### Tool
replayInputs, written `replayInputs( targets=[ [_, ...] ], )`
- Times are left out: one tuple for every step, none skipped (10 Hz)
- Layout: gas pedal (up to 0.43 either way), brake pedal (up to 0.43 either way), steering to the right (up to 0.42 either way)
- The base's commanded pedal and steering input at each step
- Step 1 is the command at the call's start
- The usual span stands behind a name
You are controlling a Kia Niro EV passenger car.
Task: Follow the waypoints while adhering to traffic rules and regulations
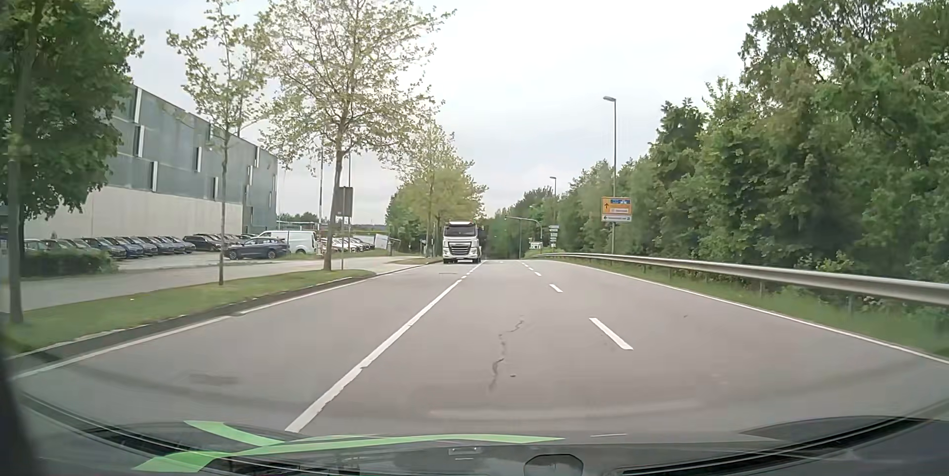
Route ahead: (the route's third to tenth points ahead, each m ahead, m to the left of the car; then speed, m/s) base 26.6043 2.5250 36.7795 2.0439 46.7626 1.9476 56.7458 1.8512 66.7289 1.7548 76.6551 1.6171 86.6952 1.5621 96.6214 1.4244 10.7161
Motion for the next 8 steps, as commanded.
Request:
replayInputs(
  targets=[
    [0.0, 0.0, -0.004],
    [0.0, 0.0, -0.004],
    [0.0, 0.0, -0.004],
    [0.0, 0.0, -0.004],
    [0.0, 0.0, -0.004],
    [0.0, 0.0, -0.004],
    [0.0, 0.0, -0.004],
    [0.0, 0.012, -0.004]
  ],
)
